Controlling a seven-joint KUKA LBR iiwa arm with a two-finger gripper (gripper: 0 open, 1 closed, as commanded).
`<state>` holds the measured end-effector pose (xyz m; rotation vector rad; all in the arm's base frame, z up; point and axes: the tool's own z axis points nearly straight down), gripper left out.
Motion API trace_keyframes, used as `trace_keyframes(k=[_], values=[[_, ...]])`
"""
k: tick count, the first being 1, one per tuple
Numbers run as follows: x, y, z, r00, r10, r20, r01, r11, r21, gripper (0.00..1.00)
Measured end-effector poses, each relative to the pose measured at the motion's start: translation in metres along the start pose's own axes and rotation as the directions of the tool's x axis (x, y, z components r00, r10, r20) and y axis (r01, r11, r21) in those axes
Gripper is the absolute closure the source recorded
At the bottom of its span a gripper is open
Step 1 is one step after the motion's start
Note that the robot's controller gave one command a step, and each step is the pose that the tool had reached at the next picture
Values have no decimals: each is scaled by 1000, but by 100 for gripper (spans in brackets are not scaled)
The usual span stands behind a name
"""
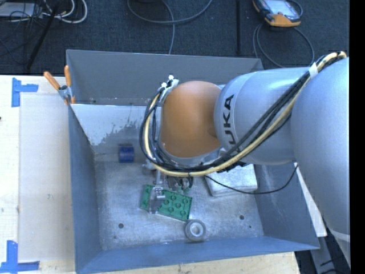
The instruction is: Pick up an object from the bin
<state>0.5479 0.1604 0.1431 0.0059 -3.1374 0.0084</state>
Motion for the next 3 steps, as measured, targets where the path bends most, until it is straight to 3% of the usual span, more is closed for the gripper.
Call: trace_keyframes(k=[1, 2, 3], values=[[7, -40, 71, 1000, 30, 3, -30, 1000, -5, 0], [7, -38, 68, 1000, 29, 3, -29, 1000, -6, 100], [11, -31, -90, 1000, -14, 10, 14, 1000, -7, 100]])
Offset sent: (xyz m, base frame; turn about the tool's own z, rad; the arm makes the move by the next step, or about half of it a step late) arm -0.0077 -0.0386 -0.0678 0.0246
